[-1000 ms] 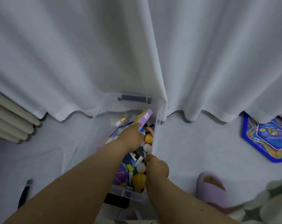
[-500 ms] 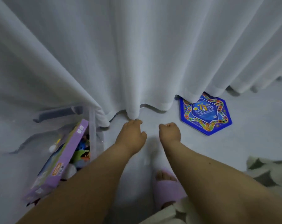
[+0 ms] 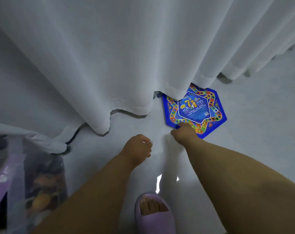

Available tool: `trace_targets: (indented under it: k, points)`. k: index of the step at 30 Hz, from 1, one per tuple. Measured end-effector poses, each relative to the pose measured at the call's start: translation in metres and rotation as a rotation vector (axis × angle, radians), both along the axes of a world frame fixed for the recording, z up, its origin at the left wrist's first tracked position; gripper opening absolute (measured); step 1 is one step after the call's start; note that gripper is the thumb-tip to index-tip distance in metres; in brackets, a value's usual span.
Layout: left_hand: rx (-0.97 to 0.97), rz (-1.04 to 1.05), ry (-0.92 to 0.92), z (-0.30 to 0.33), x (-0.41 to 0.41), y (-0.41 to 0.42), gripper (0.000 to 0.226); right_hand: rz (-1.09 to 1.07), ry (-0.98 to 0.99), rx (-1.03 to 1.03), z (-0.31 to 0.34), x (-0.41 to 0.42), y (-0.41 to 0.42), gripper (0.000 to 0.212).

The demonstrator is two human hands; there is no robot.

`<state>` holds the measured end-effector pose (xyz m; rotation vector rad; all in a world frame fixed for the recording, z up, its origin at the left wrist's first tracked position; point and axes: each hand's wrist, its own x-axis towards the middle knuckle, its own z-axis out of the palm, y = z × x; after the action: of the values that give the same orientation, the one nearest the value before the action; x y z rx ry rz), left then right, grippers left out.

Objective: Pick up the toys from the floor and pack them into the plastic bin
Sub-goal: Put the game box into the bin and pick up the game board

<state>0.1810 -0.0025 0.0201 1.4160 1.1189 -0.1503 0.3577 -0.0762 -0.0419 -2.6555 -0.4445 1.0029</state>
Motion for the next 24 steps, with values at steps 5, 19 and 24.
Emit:
trace_targets:
  k: [5, 19, 24]
  points:
    - [-0.053, 0.050, 0.029, -0.011, -0.006, 0.005, 0.011, 0.271, -0.076, -0.163, -0.016, 0.000, 0.004, 0.076]
    - [-0.041, 0.092, 0.167, -0.004, -0.043, 0.017, 0.029, 0.540, -0.125, -0.189, -0.003, -0.156, -0.032, 0.067]
    - [0.043, 0.124, 0.203, -0.006, -0.067, 0.026, 0.010, 0.625, -0.240, -0.092, 0.012, -0.165, -0.026, 0.040]
